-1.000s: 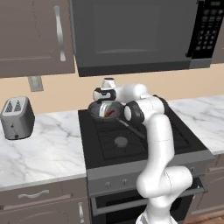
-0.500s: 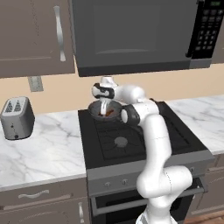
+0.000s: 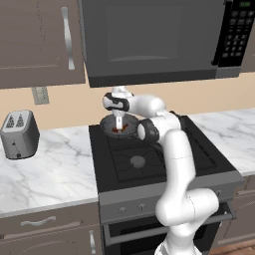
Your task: Take the chicken drumsticks from the pan and place one on each plate on the dining counter.
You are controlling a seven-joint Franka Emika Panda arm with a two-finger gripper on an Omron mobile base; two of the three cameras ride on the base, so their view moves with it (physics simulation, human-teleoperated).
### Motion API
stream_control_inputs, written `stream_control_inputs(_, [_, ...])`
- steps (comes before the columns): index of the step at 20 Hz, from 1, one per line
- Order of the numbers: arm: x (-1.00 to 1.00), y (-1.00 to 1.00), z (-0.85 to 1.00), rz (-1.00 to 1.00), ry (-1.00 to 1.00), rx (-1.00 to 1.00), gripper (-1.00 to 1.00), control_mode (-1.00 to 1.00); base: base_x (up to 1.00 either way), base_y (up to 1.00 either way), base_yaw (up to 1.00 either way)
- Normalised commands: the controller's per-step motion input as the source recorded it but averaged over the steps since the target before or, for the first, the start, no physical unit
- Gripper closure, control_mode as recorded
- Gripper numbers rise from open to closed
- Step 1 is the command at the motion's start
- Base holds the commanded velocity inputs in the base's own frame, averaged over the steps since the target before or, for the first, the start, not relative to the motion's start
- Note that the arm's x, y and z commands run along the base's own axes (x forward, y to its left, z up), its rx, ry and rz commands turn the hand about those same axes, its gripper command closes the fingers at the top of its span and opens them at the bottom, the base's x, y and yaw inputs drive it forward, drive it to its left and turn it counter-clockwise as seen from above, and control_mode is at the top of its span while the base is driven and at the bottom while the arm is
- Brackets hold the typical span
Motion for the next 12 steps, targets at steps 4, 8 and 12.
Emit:
stream_control_inputs(4, [-0.08,0.0,0.0,0.03,-0.12,0.0,1.0,-1.0,0.0,0.0,0.0])
stream_control_inputs(8, [0.0,0.0,-0.03,0.0,-0.08,0.0,1.0,-1.0,0.0,0.0,0.0])
stream_control_inputs(12, [0.0,0.0,-0.01,0.0,-0.13,0.0,1.0,-1.0,0.0,0.0,0.0])
